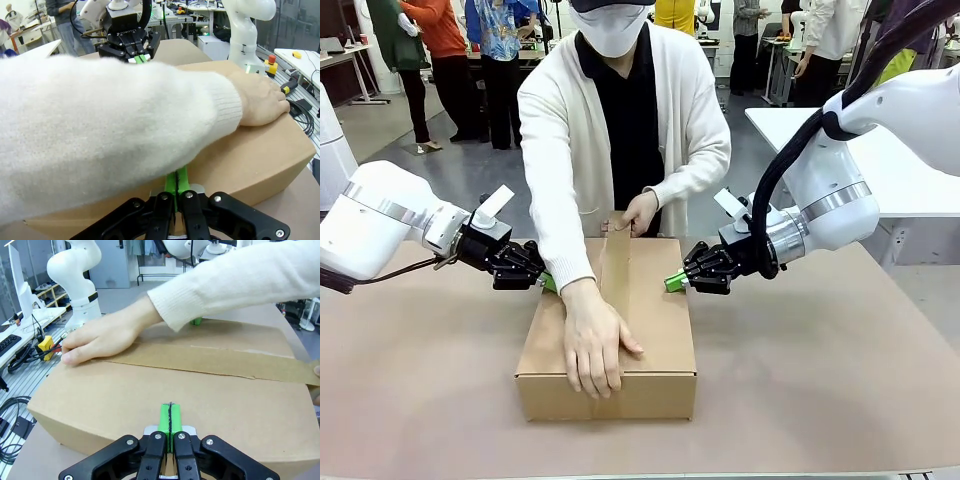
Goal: Wrap the clocks to prevent damage.
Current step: After the human seals the box with tape, release both hands from the side flaps of the Package Box.
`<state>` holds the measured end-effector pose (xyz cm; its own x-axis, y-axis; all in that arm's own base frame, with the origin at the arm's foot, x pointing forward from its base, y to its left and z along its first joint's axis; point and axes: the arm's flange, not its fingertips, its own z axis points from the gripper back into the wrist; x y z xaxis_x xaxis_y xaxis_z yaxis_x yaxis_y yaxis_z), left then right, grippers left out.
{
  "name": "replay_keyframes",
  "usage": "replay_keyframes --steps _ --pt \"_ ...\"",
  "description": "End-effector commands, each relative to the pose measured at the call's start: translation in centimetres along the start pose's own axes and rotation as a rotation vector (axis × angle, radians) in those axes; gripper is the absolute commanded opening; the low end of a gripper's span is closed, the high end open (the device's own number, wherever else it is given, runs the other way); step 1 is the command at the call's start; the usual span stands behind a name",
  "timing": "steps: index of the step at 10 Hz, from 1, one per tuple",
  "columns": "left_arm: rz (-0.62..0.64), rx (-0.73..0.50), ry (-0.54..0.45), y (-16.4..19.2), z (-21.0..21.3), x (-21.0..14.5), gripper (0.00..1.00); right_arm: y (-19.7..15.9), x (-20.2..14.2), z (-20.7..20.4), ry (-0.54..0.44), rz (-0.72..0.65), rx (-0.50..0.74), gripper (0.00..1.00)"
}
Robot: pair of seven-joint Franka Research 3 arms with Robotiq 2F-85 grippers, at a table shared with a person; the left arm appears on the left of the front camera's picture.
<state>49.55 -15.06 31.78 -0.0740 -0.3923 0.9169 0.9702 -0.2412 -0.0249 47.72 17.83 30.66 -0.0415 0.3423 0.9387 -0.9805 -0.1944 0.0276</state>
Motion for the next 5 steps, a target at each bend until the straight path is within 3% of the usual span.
replay_keyframes --steps 1,5 --pt "0.000 0.006 -0.003 -0.07 -0.23 -0.30 0.00 0.06 -0.34 -0.28 0.007 -0.007 -0.005 0.01" --pt "0.000 0.006 -0.003 -0.07 -0.23 -0.30 0.00 0.06 -0.34 -0.28 0.007 -0.007 -0.005 0.01"
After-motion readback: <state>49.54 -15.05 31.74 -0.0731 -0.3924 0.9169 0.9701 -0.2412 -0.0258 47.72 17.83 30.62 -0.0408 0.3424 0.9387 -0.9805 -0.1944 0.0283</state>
